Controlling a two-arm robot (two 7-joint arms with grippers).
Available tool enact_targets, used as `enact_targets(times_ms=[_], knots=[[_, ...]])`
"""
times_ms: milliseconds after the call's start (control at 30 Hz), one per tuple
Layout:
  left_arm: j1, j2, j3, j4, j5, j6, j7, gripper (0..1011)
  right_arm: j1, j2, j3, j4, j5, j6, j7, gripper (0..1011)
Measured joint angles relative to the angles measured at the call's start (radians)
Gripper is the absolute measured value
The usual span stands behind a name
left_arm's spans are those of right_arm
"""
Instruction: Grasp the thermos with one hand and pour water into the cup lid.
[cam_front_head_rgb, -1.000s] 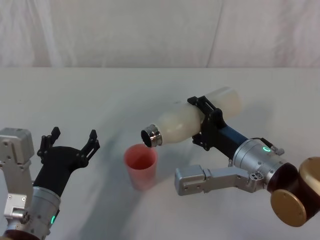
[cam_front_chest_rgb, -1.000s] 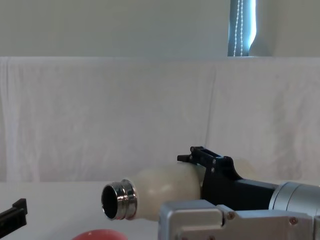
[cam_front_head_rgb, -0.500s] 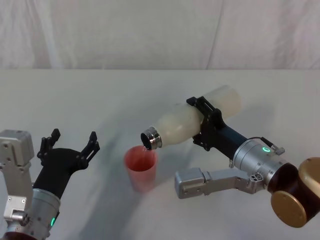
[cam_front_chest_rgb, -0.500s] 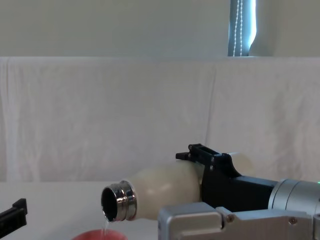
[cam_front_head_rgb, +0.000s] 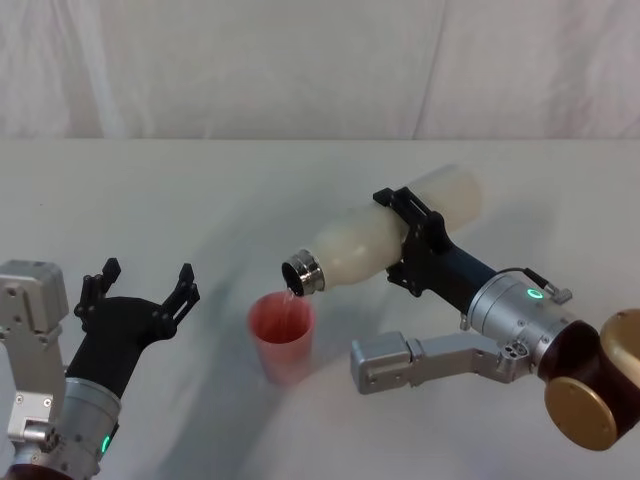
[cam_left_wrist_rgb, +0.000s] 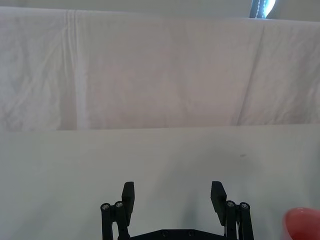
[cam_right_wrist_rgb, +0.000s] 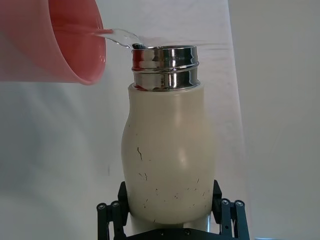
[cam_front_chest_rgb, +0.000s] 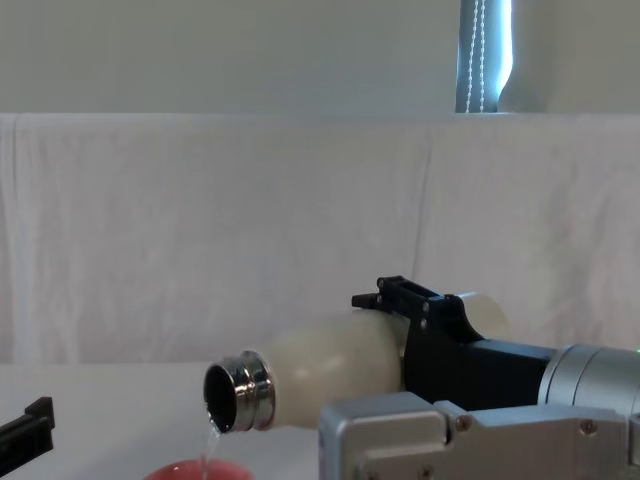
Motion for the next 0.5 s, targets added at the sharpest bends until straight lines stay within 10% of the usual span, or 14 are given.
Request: enact_targets(times_ms=[500], knots=[[0.0, 0.0, 0.0, 0.0, 0.0, 0.0, 0.0, 1001, 0.002, 0.006, 0.006, -0.016, -0.002, 0.008, 0.002, 956]])
